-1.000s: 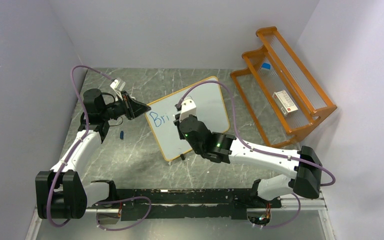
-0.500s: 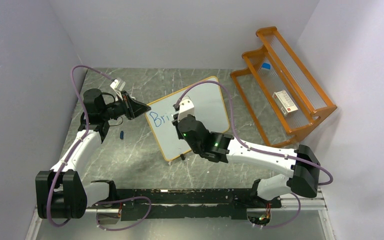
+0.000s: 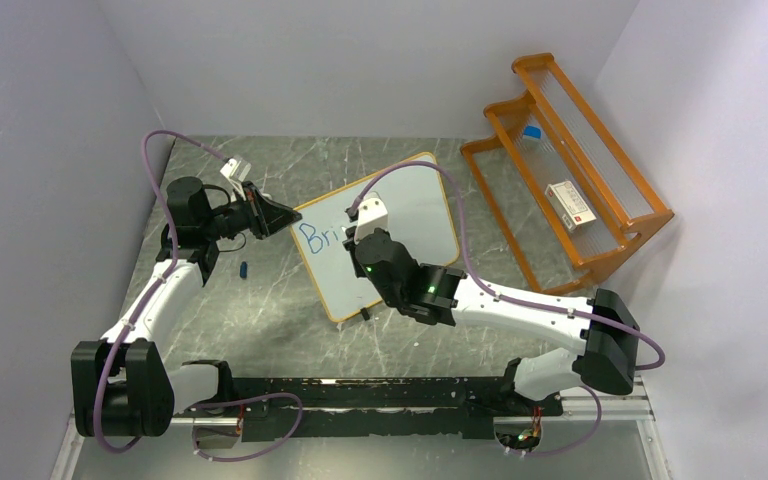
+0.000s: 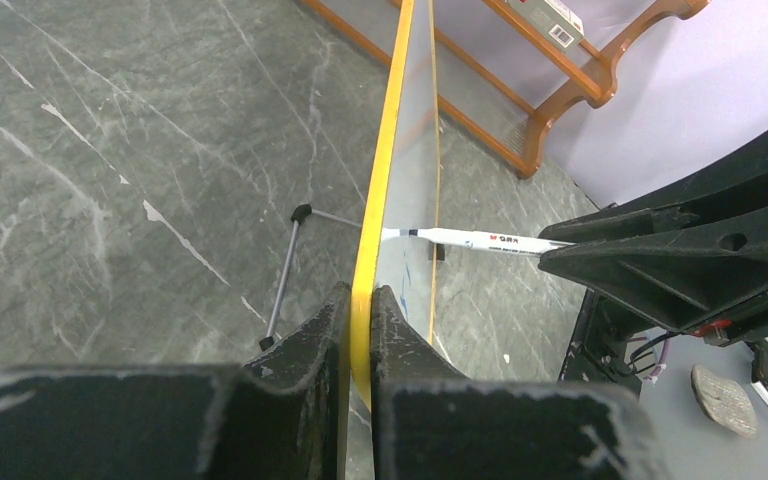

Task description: Write a sentence on the whiteboard

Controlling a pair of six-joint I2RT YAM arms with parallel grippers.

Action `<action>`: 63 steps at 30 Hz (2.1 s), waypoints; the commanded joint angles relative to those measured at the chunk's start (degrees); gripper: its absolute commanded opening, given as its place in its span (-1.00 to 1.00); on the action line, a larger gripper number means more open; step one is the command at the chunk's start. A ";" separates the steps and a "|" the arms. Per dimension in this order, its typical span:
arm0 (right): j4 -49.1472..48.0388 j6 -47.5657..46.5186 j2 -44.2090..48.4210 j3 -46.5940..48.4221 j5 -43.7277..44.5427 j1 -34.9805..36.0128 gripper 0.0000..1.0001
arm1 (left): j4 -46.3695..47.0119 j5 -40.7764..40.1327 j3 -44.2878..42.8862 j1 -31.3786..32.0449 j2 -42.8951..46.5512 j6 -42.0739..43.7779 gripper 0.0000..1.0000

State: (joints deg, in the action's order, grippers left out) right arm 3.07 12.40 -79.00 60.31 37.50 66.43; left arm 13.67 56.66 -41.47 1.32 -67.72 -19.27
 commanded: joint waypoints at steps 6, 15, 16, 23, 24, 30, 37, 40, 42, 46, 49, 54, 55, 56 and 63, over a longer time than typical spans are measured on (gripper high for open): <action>-2.90 -1.27 -0.85 0.71 -0.14 -0.31 -1.00 | -5.45 -0.66 1.04 1.14 -1.54 2.83 -0.90; -2.24 -1.47 -0.73 0.53 -2.28 -0.30 -1.00 | -5.54 -0.74 0.96 1.14 -1.57 2.90 -0.90; -2.09 -1.42 -0.76 0.47 -2.44 -0.26 -1.00 | -5.63 -0.75 0.96 1.14 -1.56 2.92 -0.90; -0.24 -0.51 -0.41 0.09 -2.80 -0.30 -1.00 | -5.67 -0.73 0.96 1.14 -1.62 2.92 -0.90; -0.06 -0.39 -0.30 -0.07 -2.73 -0.27 -1.00 | -5.74 -0.68 0.96 1.14 -1.62 2.90 -0.90; 1.61 0.20 0.08 -0.70 -3.02 -0.26 -1.00 | -5.63 -0.85 0.96 1.14 -1.60 2.92 -0.90; 2.74 0.57 0.22 -1.16 -3.36 -0.31 -1.00 | -5.85 -0.93 0.87 1.15 -1.61 2.98 -0.90; 3.33 0.59 0.21 -1.23 -3.37 -0.30 -1.00 | -5.84 -0.94 0.87 1.14 -1.71 3.00 -0.90; 3.56 0.68 0.28 -1.40 -3.15 -0.30 -1.00 | -5.79 -0.94 0.91 1.20 -1.71 2.96 -0.90; 4.21 0.50 0.30 -1.42 -2.52 -0.30 -1.00 | -5.70 -0.86 0.87 1.14 -1.69 3.01 -0.90; 4.65 0.45 0.43 -1.43 -2.57 -0.26 -1.00 | -5.76 -0.84 0.87 1.17 -1.70 2.96 -0.90; 4.93 0.59 0.58 -1.84 -2.59 -0.26 -1.00 | -5.82 -0.83 0.87 1.14 -1.71 3.00 -0.90; 5.05 0.60 0.68 -1.82 -2.55 -0.33 -1.00 | -5.83 -0.86 0.87 1.18 -1.64 2.98 -0.90; 5.16 0.55 0.69 -1.78 -2.52 -0.26 -1.00 | -5.87 -0.89 0.87 1.19 -1.62 3.08 -0.90; 5.61 0.16 0.84 -1.86 -1.49 -0.26 -1.00 | -5.89 -0.88 0.87 1.20 -1.71 3.09 -0.90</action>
State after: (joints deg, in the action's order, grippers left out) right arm 6.11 12.67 -78.52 59.72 34.26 66.48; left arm 13.56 56.60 -41.54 1.32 -67.83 -19.22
